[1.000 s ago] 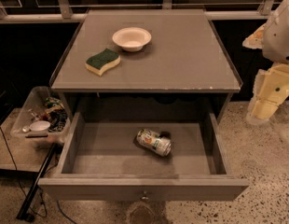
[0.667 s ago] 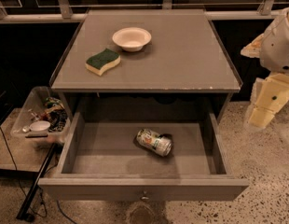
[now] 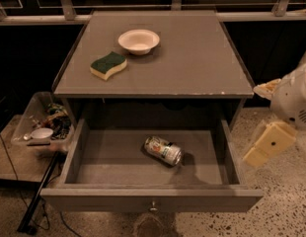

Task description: Pick 7up can from top drawer and place on counter

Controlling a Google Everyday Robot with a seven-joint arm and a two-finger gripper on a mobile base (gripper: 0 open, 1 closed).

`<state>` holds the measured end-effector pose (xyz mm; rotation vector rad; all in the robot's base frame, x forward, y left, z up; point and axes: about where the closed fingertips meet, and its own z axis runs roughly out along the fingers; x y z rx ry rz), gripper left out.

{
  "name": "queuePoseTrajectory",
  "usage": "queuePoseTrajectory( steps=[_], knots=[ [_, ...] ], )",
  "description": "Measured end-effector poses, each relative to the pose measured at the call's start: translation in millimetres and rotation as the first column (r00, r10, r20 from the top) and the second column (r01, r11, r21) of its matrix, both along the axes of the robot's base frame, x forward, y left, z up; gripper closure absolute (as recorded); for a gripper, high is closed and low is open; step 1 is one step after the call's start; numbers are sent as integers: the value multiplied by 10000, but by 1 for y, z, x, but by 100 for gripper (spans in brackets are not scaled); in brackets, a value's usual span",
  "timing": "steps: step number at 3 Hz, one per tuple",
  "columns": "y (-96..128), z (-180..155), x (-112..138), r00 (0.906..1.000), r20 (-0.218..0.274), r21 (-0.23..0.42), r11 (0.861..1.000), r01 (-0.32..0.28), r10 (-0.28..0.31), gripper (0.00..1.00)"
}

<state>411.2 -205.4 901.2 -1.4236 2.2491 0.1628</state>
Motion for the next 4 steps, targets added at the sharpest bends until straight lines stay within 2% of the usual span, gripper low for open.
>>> queuePoseTrajectory(
  steps=[1, 2, 3, 4],
  knots=[
    [20, -38, 8, 9945, 50, 867, 9909, 1034, -1042, 0],
    [38, -56, 39, 9864, 760, 1147, 9840, 1367, -1458, 0],
    [37, -49, 51, 9781, 1253, 1269, 9805, 1503, -1662, 0],
    [37, -49, 51, 9781, 1253, 1269, 9805, 1503, -1662, 0]
  ],
)
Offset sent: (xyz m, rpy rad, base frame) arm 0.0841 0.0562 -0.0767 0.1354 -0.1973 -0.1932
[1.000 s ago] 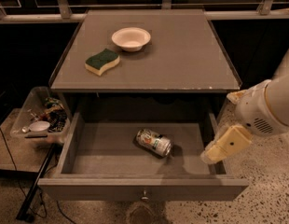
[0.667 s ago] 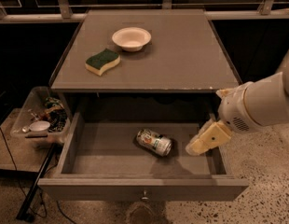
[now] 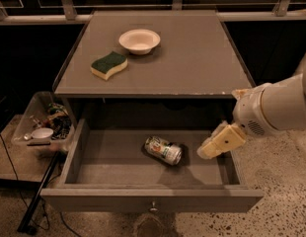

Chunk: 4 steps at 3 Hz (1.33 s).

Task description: Pick 7up can from top drawer and place on counter

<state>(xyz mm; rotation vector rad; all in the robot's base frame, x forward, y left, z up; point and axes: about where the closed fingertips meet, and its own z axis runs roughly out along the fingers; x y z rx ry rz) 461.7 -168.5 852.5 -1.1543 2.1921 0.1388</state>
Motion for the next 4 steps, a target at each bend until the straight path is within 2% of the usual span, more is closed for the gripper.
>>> queuePoseTrajectory(
  steps=[1, 2, 3, 4],
  knots=[
    [15, -15, 2, 9996, -175, -19, 9998, -200, 200, 0],
    [38, -44, 2, 9988, -70, -254, 9985, -493, 491, 0],
    [57, -70, 8, 9980, 265, -83, 9984, -566, 568, 0],
    [69, -89, 16, 9956, 849, 351, 9985, -428, 397, 0]
  ],
)
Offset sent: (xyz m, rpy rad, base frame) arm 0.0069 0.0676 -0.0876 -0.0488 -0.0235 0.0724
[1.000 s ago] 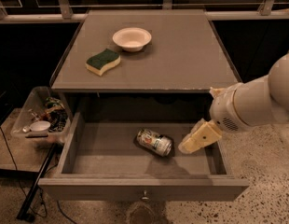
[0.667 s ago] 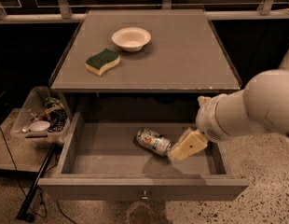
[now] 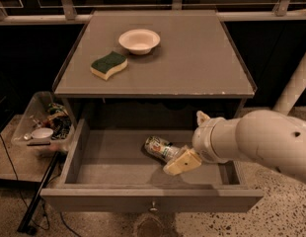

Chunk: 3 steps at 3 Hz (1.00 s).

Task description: Pick 7up can from top drawer and place on counter

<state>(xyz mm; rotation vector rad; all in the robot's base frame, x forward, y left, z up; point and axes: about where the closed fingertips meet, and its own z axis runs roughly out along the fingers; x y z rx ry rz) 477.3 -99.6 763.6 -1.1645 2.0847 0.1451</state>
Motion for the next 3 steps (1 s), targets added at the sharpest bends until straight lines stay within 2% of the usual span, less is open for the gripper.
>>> queuePoseTrajectory(
  steps=[1, 2, 3],
  knots=[
    [9, -13, 11, 9981, 553, 442, 9987, 235, -260, 0],
    [15, -32, 21, 9963, 765, 565, 9978, 346, -389, 0],
    [20, -58, 32, 9970, 664, 414, 9985, 368, -395, 0]
  ],
)
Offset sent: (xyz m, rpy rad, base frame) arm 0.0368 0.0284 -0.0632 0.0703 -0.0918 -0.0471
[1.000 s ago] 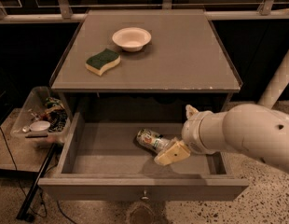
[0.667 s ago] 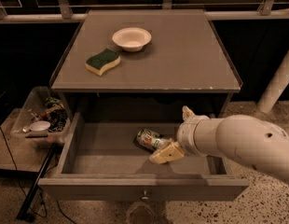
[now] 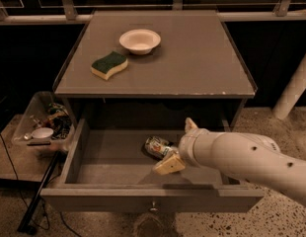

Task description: Pick 7up can from top drawer and place on counter

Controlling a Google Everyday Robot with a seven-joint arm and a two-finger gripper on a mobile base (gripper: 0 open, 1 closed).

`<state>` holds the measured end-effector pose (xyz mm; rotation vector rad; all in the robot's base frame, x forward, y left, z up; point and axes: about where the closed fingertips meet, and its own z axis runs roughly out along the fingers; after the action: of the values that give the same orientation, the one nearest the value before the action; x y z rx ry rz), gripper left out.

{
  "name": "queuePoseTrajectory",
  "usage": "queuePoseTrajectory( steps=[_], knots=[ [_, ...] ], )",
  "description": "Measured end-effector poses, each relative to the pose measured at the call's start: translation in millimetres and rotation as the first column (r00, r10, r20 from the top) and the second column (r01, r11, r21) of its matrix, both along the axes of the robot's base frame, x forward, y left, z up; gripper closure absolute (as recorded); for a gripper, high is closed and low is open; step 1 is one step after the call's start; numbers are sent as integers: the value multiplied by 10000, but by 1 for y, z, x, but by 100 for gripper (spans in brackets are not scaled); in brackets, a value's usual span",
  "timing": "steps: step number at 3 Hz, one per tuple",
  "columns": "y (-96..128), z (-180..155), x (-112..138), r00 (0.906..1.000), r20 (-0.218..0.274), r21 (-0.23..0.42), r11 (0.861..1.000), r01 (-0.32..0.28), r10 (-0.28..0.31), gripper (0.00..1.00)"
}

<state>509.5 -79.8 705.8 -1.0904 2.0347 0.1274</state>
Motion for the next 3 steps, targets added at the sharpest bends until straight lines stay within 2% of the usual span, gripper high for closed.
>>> queuePoseTrajectory(
  steps=[2, 3],
  knots=[
    [10, -48, 26, 9981, -609, -322, 9994, -99, 80, 0],
    [23, -69, 41, 9961, -877, -239, 9996, -139, 118, 0]
  ],
)
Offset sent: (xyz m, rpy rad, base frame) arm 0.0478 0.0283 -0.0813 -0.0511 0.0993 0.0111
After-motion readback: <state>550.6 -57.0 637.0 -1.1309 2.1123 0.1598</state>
